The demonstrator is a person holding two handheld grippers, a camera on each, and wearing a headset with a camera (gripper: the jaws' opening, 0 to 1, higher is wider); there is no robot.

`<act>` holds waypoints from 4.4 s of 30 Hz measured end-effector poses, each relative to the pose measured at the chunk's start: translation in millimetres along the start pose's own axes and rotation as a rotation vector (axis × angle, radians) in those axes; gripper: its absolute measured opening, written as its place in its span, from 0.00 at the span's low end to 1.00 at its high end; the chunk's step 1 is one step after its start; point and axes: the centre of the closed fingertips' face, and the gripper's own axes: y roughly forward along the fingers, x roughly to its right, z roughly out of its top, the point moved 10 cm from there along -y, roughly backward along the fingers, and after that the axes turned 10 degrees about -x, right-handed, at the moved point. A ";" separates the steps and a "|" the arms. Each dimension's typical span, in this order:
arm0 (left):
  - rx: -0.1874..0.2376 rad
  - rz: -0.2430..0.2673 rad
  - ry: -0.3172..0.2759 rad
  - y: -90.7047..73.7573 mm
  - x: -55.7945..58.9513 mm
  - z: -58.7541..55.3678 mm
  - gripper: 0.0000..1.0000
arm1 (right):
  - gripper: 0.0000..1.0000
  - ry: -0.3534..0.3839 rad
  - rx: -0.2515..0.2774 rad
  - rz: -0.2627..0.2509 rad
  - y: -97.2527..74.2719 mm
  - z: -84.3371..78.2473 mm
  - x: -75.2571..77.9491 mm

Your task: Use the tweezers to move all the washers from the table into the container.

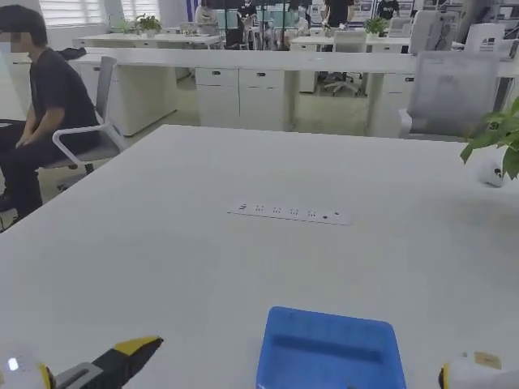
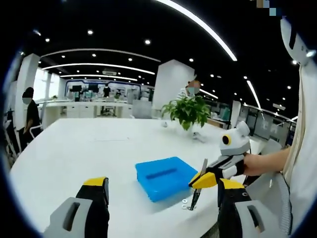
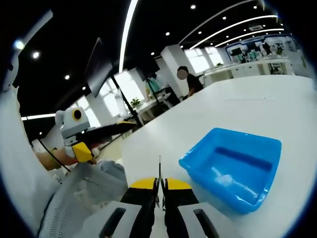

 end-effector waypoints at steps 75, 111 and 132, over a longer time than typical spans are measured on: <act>-0.039 0.048 0.118 0.6 -4.2 -11.0 0.86 | 0.02 -0.116 0.069 -0.306 -35.3 46.2 62.1; -0.045 0.036 0.116 0.5 -3.3 -11.1 0.84 | 0.02 -0.005 -0.039 -0.182 -4.4 -23.2 14.4; -0.065 0.031 0.126 1.9 -1.9 -12.9 0.83 | 0.03 -0.308 -0.194 -0.212 2.1 -24.5 -4.2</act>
